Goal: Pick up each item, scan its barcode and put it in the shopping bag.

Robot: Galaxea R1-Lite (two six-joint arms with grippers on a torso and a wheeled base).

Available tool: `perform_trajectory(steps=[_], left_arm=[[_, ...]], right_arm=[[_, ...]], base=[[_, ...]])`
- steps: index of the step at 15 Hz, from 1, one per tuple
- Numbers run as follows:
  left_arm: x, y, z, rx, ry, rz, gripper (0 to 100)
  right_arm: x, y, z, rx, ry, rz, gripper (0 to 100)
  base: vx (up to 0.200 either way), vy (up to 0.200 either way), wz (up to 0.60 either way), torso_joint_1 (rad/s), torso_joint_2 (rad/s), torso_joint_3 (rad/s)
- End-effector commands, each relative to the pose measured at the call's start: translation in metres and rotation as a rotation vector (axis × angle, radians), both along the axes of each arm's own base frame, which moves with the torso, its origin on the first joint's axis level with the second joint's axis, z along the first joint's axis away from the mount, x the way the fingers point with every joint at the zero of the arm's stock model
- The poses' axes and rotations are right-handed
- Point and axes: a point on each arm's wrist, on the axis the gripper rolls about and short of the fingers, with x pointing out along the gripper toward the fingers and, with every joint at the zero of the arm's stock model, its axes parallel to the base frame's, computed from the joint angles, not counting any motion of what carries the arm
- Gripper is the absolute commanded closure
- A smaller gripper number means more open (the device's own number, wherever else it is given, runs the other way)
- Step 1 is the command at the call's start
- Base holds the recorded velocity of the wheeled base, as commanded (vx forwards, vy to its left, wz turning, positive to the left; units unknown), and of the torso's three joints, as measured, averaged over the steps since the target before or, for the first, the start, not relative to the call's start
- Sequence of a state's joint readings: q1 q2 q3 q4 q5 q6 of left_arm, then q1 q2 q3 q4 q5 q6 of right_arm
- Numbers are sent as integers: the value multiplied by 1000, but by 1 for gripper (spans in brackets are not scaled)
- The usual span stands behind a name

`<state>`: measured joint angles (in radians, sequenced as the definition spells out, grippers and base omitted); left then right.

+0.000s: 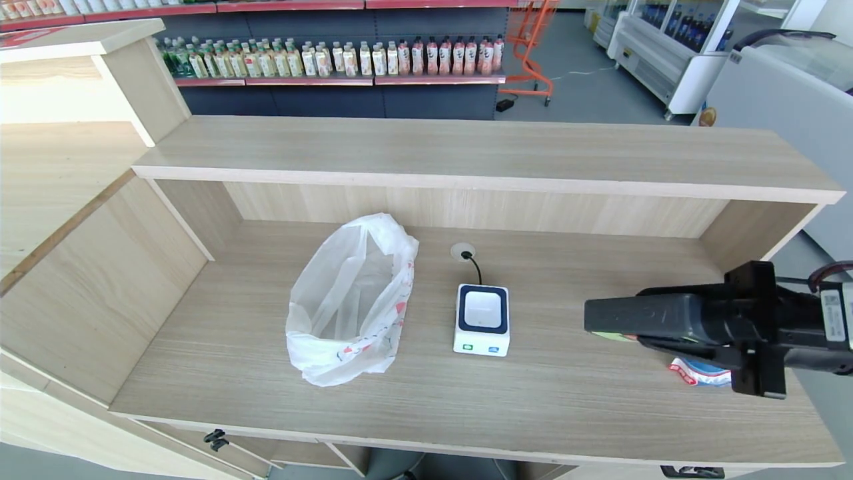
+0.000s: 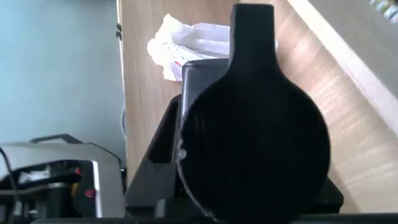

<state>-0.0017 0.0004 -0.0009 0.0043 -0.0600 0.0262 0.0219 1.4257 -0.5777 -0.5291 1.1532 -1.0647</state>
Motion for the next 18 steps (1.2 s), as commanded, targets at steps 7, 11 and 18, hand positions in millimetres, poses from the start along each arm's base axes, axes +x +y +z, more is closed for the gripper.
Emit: perform_trajectory(steps=[7, 11, 18], left_arm=[[0, 0, 0, 0, -1, 2, 0], [0, 0, 0, 0, -1, 0, 0], [0, 0, 0, 0, 1, 0, 0]], right_arm=[[71, 61, -7, 705, 1231, -758, 100], [91, 93, -49, 598, 1309, -803, 100], [129, 131, -74, 562, 1258, -860, 100]], base=[[0, 0, 0, 0, 0, 0], [0, 0, 0, 0, 0, 0], [0, 0, 0, 0, 0, 0]])
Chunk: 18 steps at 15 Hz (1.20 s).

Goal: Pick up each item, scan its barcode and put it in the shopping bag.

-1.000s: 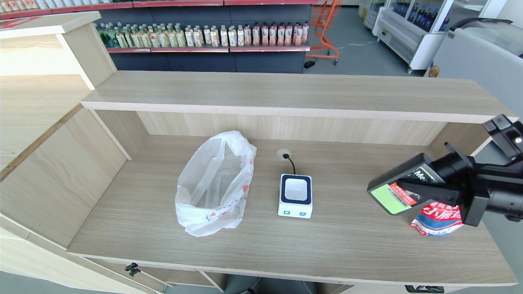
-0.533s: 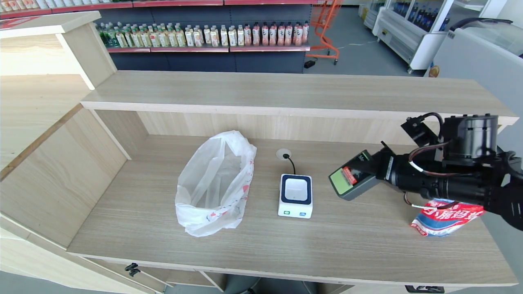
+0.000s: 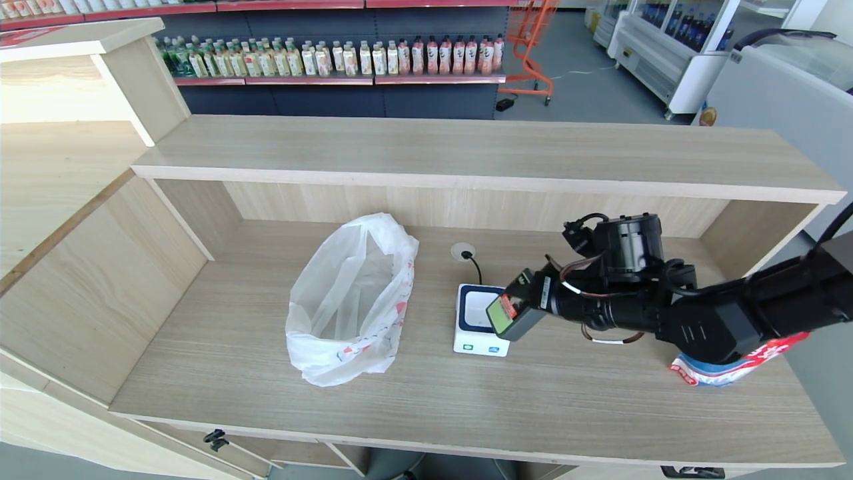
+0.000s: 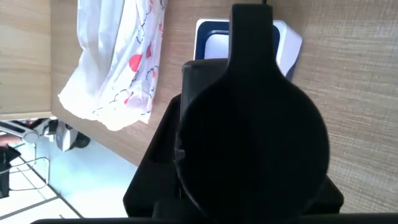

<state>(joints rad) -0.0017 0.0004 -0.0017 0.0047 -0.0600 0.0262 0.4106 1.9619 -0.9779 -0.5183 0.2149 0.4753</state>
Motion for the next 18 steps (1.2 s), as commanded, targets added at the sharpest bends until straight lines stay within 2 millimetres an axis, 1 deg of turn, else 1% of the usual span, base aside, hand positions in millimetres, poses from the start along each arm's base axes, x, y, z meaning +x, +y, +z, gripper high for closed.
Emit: perform_trajectory(steps=[1, 4, 6, 11, 13, 16, 17, 18], left_arm=[[0, 0, 0, 0, 1, 0, 0], [0, 0, 0, 0, 0, 0, 0], [0, 0, 0, 0, 0, 0, 0], [0, 0, 0, 0, 1, 2, 0], [0, 0, 0, 0, 0, 0, 0], [0, 0, 0, 0, 1, 0, 0], [0, 0, 0, 0, 0, 0, 0], [0, 0, 0, 0, 0, 0, 0]], right_arm=[[14, 13, -13, -18, 6, 21, 100], [19, 19, -16, -25, -3, 32, 100], [20, 20, -19, -41, -6, 40, 100], [28, 23, -33, -42, -6, 41, 100], [33, 26, -33, -38, -19, 43, 100], [35, 27, -35, -65, -38, 58, 100], [34, 26, -30, -68, -55, 62, 100], [29, 24, -10, -46, -100, 58, 100]], base=[[0, 0, 0, 0, 0, 0], [0, 0, 0, 0, 0, 0], [0, 0, 0, 0, 0, 0], [0, 0, 0, 0, 0, 0], [0, 0, 0, 0, 0, 0], [0, 0, 0, 0, 0, 0], [0, 0, 0, 0, 0, 0], [0, 0, 0, 0, 0, 0]])
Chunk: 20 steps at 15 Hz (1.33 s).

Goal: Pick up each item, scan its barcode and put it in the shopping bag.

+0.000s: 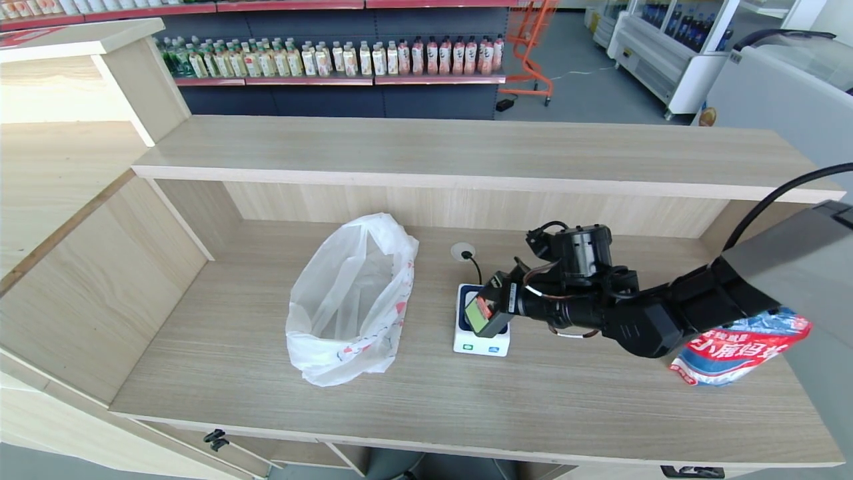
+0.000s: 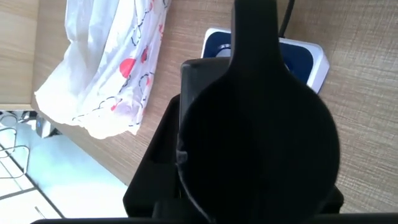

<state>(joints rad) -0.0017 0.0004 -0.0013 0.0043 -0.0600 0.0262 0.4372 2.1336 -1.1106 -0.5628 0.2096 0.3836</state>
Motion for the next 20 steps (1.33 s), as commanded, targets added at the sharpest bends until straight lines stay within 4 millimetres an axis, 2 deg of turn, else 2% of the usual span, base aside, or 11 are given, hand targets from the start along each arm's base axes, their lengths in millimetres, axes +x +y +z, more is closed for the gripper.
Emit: perform_trajectory(steps=[1, 2, 3, 4, 5, 6, 7, 9, 11, 15, 20], left_arm=[[0, 0, 0, 0, 0, 0, 0], [0, 0, 0, 0, 1, 0, 0], [0, 0, 0, 0, 0, 0, 0], [0, 0, 0, 0, 0, 0, 0], [0, 0, 0, 0, 0, 0, 0], [0, 0, 0, 0, 0, 0, 0], [0, 0, 0, 0, 0, 0, 0], [0, 0, 0, 0, 1, 0, 0], [0, 0, 0, 0, 0, 0, 0], [0, 0, 0, -2, 0, 0, 0], [0, 0, 0, -3, 0, 2, 0]], right_arm=[[-18, -9, 52, 64, -101, -13, 100], [-44, -23, 96, 132, -177, -30, 100], [-58, -36, 120, 155, -233, -44, 100], [-80, -64, 149, 132, -325, -82, 100], [-89, -73, 157, 79, -369, -83, 100], [-102, -97, 157, -67, -450, -102, 100], [-115, -106, 153, -132, -480, -98, 100], [-138, -112, 147, -145, -475, -95, 100], [-150, -115, 144, -145, -472, -93, 100], [-158, -123, 147, -84, -447, -140, 100], [-149, -116, 155, 93, -303, -143, 100]], base=[[0, 0, 0, 0, 0, 0], [0, 0, 0, 0, 0, 0], [0, 0, 0, 0, 0, 0], [0, 0, 0, 0, 0, 0], [0, 0, 0, 0, 0, 0], [0, 0, 0, 0, 0, 0], [0, 0, 0, 0, 0, 0], [0, 0, 0, 0, 0, 0], [0, 0, 0, 0, 0, 0], [0, 0, 0, 0, 0, 0], [0, 200, 0, -4, 2, 4]])
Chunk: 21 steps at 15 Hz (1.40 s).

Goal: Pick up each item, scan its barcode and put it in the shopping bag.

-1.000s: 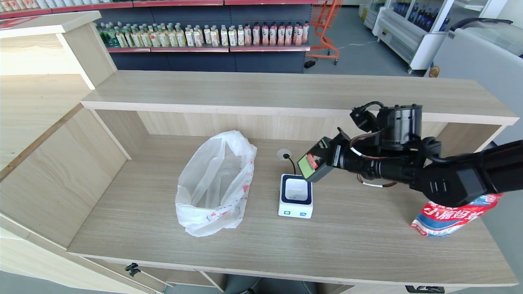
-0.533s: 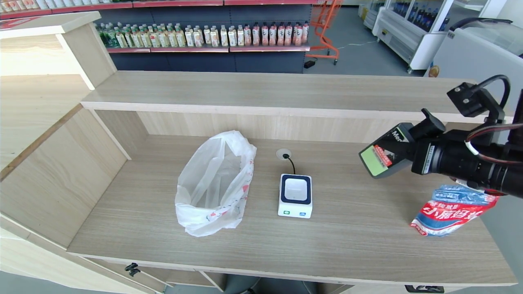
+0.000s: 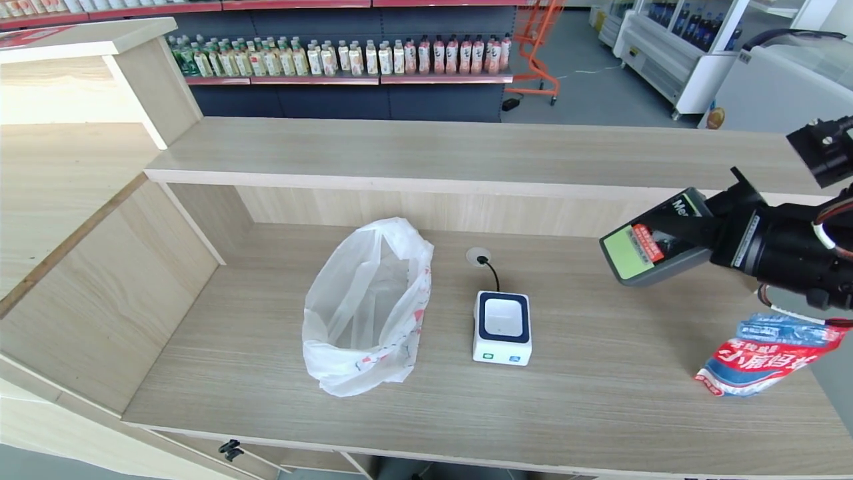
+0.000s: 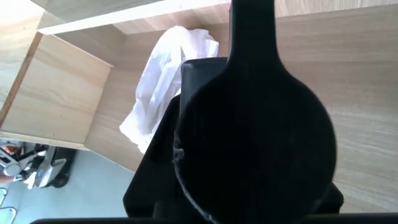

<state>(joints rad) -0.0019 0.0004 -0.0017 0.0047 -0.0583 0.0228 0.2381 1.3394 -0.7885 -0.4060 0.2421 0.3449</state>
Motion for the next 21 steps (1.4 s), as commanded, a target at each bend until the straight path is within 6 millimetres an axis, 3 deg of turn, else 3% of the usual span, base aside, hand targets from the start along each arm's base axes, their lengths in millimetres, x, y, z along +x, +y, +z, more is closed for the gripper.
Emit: perform_trajectory(steps=[1, 4, 6, 10, 15, 21], left_arm=[[0, 0, 0, 0, 0, 0, 0], [0, 0, 0, 2, 1, 0, 0], [0, 0, 0, 2, 0, -1, 0], [0, 0, 0, 2, 0, 0, 0], [0, 0, 0, 2, 0, 0, 0], [0, 0, 0, 2, 0, 0, 0]], right_arm=[[11, 9, 2, 7, 33, 33, 100], [27, 21, -18, -22, 114, 60, 100], [50, 35, -46, -126, 206, 100, 100], [79, 72, -73, -171, 271, 186, 100], [123, 122, -111, -196, 188, 288, 100], [154, 178, -144, -288, 27, 436, 100]], base=[[0, 200, 0, 2, 7, 2], [0, 67, 0, -1, 1, 1], [0, 0, 0, 0, 0, 0], [0, 0, 0, 0, 0, 0], [0, 0, 0, 0, 0, 0], [0, 0, 0, 0, 0, 0]])
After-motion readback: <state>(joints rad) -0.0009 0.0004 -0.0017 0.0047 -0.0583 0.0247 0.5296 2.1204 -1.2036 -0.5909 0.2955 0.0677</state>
